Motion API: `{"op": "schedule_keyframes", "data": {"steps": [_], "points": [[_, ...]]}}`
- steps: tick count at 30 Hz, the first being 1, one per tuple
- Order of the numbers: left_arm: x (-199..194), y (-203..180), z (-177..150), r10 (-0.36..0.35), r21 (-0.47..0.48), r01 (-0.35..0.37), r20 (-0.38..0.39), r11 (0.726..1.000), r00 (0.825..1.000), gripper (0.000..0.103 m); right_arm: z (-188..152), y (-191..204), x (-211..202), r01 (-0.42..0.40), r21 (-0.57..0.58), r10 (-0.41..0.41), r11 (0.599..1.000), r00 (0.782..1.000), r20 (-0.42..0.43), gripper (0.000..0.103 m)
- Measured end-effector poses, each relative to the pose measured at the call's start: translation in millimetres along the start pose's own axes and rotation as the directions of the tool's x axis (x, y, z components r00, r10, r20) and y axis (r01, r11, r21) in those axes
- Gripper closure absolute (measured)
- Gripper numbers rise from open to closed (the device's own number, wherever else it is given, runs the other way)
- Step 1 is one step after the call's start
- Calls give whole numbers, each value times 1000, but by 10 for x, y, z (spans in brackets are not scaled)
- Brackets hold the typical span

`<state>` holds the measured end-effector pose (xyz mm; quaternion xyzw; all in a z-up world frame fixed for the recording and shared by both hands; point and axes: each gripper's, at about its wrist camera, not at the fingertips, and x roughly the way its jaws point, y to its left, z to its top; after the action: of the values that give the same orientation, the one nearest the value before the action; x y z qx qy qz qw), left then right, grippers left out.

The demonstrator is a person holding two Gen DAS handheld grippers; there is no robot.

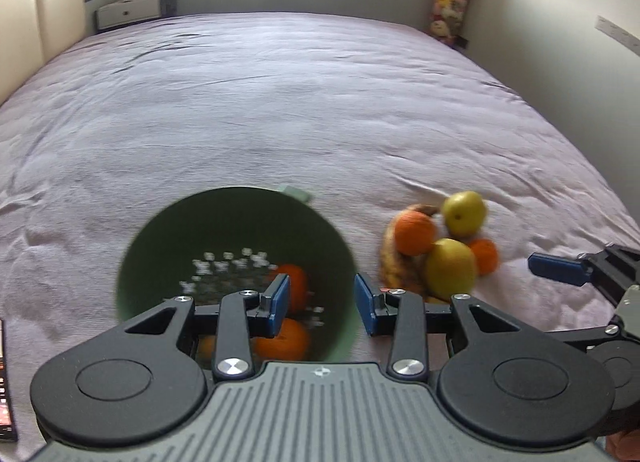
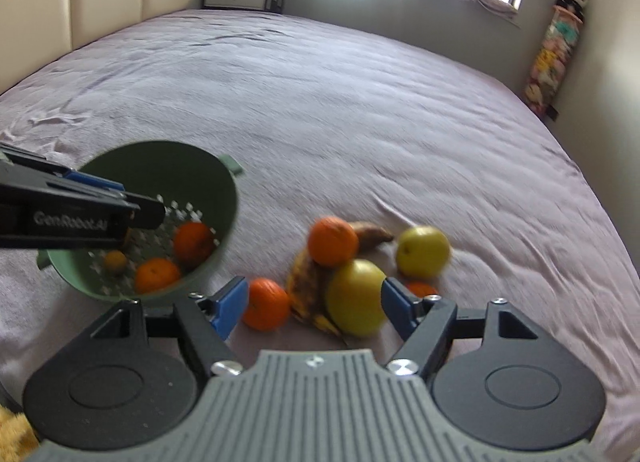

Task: Organize fruits
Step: 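Move both open tools back toward the fruit pile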

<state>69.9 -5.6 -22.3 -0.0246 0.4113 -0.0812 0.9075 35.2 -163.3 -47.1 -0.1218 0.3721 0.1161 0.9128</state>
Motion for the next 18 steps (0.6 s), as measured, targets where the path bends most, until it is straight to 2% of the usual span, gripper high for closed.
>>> {"op": "schedule_keyframes", "data": {"steps": [5, 18], "points": [[29, -171, -65, -61, 24, 61, -6, 998, 998, 58, -148, -203, 3, 38, 58, -37, 998, 999, -24, 32], [218, -459, -287, -106, 119, 106, -3, 987, 994, 58, -372, -510, 223, 50, 194, -34, 980, 996, -83, 31]]}}
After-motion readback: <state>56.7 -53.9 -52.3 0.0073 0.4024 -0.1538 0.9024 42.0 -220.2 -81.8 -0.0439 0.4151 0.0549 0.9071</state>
